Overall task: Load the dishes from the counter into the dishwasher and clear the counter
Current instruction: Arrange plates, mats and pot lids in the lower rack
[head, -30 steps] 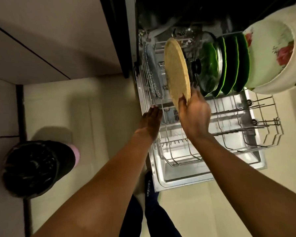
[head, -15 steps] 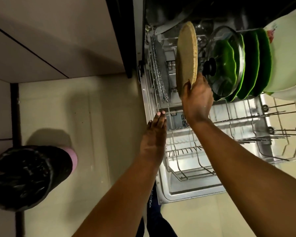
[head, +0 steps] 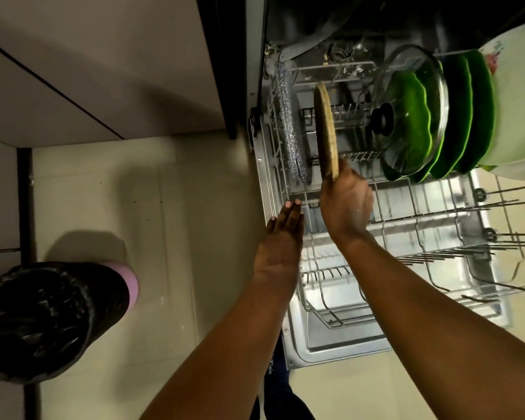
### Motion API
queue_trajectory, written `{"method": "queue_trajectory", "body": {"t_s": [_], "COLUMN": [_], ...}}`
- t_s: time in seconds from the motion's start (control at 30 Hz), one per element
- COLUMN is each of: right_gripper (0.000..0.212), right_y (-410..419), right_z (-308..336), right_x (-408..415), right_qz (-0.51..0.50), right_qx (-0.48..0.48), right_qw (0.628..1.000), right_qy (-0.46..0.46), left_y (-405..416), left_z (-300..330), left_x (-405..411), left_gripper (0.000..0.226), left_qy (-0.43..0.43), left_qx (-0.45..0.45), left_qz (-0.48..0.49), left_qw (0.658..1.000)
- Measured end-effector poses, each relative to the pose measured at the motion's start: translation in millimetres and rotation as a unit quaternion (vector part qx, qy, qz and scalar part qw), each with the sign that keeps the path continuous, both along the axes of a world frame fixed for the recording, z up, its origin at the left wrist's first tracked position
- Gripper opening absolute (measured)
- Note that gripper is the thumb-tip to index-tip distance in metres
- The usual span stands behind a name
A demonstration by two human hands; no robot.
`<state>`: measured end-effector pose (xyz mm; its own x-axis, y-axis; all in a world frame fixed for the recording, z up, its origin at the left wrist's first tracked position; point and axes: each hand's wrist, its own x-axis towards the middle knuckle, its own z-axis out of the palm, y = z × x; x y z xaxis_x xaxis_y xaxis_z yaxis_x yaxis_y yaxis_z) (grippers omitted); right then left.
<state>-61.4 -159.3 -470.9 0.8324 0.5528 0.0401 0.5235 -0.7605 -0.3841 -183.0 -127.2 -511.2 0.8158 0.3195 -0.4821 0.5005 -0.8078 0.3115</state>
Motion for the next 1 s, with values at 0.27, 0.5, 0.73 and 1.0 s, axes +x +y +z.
{"method": "queue_trajectory", "body": {"t_s": [0.27,0.5,0.73,1.0], "right_gripper": [0.023,0.046,0.051,0.042], "right_y": [30,54,-5,-41], "right_z": [5,5,25,86], "right_x": [24,43,-5,-98], "right_qz": [-0.027,-0.053,0.018,0.061], "right_qx": [-0.066,-0.047,-0.067,-0.077], "right_qw": [0.997,0.984,0.995,0.992], "right_qy": [0.019,0.165,0.070,0.085], "left_y": [2,6,16,44], "left_z": [-4,6,36,115], "left_x": [-3,-5,-49,-157], "left_gripper": [0.085,0.079,0.069,0.064], "left_qy": [-0.034,-0.033,-0.115,-0.056], "left_qx": [-0.024,-0.041,-0.015,0.072], "left_qz": [0.022,0.015,0.024,0.102], "left_qw": [0.999,0.998,0.993,0.991]}}
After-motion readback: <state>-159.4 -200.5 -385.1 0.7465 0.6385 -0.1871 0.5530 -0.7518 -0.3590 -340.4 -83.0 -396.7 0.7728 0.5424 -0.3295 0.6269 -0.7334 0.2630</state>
